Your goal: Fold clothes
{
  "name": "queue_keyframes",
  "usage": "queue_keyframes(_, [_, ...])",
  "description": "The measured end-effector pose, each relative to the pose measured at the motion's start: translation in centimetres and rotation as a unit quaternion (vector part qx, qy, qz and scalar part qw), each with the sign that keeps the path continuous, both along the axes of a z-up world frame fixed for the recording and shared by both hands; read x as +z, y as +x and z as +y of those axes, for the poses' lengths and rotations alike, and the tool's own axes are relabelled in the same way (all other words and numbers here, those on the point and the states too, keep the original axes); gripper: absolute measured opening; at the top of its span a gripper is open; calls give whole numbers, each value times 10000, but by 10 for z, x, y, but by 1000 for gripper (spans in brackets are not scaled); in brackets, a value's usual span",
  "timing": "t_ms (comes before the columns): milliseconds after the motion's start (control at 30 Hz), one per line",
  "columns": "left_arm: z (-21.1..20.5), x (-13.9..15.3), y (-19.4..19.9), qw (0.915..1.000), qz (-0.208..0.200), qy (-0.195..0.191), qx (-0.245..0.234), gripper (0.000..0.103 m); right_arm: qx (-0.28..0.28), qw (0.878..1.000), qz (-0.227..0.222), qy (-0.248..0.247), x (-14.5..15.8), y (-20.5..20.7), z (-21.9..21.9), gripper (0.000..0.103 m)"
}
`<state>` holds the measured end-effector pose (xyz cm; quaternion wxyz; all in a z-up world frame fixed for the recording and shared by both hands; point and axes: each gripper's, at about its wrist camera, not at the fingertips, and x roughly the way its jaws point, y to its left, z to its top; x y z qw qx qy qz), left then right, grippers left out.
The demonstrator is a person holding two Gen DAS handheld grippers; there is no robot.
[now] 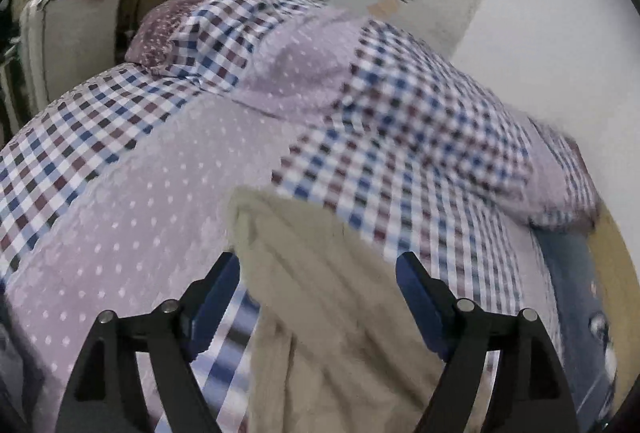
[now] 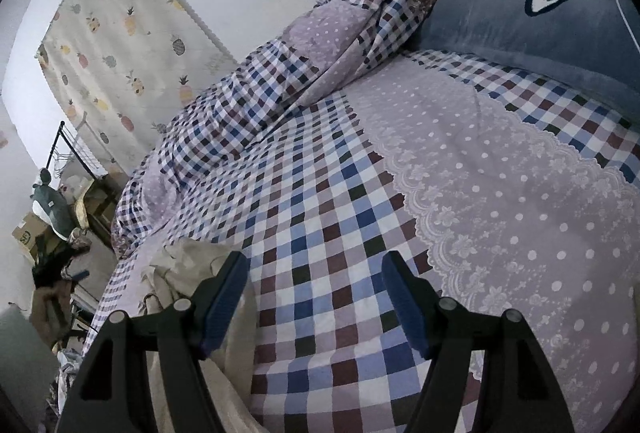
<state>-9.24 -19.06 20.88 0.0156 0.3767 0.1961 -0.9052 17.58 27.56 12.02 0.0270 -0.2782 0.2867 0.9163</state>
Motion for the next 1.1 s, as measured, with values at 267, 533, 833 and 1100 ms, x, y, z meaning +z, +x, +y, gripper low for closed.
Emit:
queue_keyframes(267, [-9, -6, 143, 9995, 197, 217, -141, 84, 127, 9999, 105, 15, 6, 12, 7, 73])
queue_keyframes(533, [-92, 52, 298, 9904, 1288, 377, 337, 84, 574, 9971, 430, 236, 21, 46, 5, 74])
queue_keyframes(833, [-106, 125, 429, 9657, 2535, 567, -43, 84, 1350, 9877, 167, 775, 20, 114, -48, 73])
queue_keyframes(1100, [-106, 182, 515, 9344, 3448, 744, -496, 86, 1433, 9881, 34, 566, 9, 165, -63, 73])
